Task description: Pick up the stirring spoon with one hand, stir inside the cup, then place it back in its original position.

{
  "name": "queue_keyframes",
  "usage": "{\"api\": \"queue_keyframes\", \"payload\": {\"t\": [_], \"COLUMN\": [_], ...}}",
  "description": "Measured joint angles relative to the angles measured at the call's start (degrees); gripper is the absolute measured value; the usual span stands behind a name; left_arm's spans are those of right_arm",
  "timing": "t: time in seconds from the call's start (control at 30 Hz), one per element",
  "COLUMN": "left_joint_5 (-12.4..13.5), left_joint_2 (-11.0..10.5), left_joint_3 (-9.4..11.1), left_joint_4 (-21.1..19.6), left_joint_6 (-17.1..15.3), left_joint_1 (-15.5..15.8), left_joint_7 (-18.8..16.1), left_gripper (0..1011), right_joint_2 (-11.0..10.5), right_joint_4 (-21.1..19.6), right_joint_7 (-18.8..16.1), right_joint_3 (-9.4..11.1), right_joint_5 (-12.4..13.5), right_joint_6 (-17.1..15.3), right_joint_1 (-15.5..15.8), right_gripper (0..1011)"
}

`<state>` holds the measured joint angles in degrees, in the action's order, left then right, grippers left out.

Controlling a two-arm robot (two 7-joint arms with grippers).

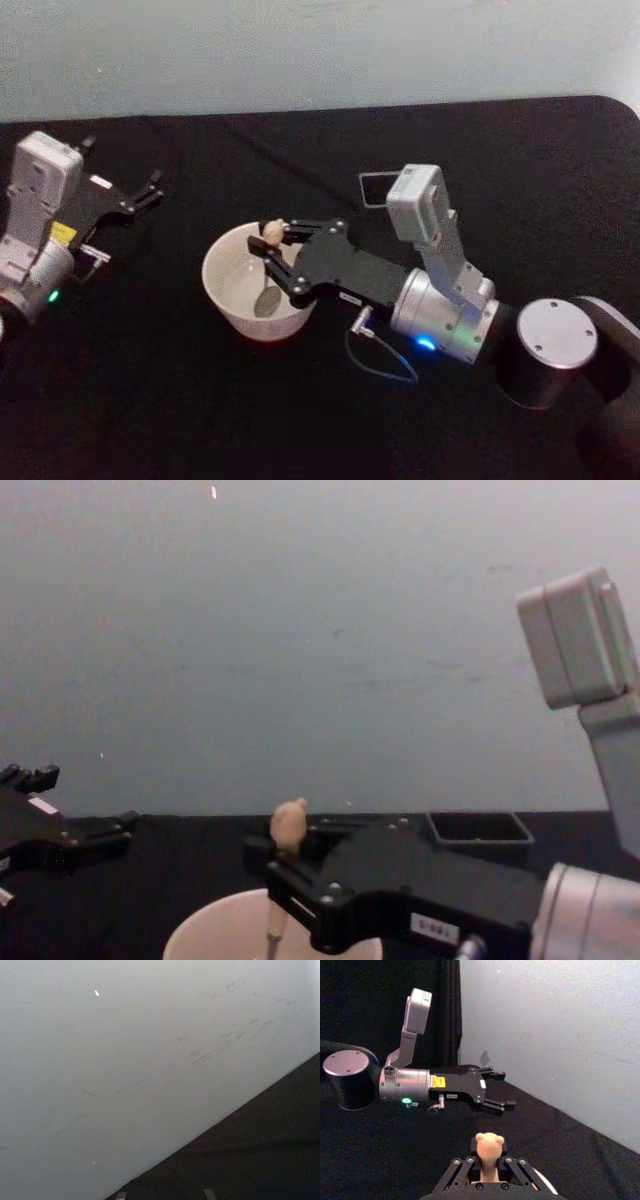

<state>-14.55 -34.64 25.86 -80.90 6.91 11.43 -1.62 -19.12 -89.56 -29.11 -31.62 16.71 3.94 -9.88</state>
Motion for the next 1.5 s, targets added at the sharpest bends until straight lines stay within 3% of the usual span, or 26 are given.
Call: {"api": "queue_keyframes", "payload": {"t": [0.37, 0.7, 1.23, 1.5], "left_joint_5": [0.0, 0.0, 0.0, 0.0], "left_joint_2": [0.0, 0.0, 0.0, 0.0], "left_joint_3": [0.0, 0.0, 0.0, 0.0], "left_joint_4": [0.0, 0.0, 0.0, 0.0], "left_joint_6": [0.0, 0.0, 0.0, 0.0], "left_joint_1": [0.0, 0.0, 0.0, 0.0], "left_joint_7": [0.0, 0.0, 0.0, 0.0], "left_gripper": [1001, 1001, 1001, 1001], "right_joint_2": [2.3, 3.8, 4.0, 3.6], "right_joint_4": [2.7, 5.4, 5.7, 3.5], "right_joint_7": [0.5, 2.2, 2.8, 2.6], "right_joint_3": [-1.0, -0.2, 1.1, 1.9], "right_joint_5": [-0.4, -1.2, -1.6, -1.1], "right_joint_6": [0.5, 1.0, 0.9, 1.4], "right_joint_1": [-2.1, -3.7, -3.8, -3.1], "right_gripper": [173, 173, 173, 173]}}
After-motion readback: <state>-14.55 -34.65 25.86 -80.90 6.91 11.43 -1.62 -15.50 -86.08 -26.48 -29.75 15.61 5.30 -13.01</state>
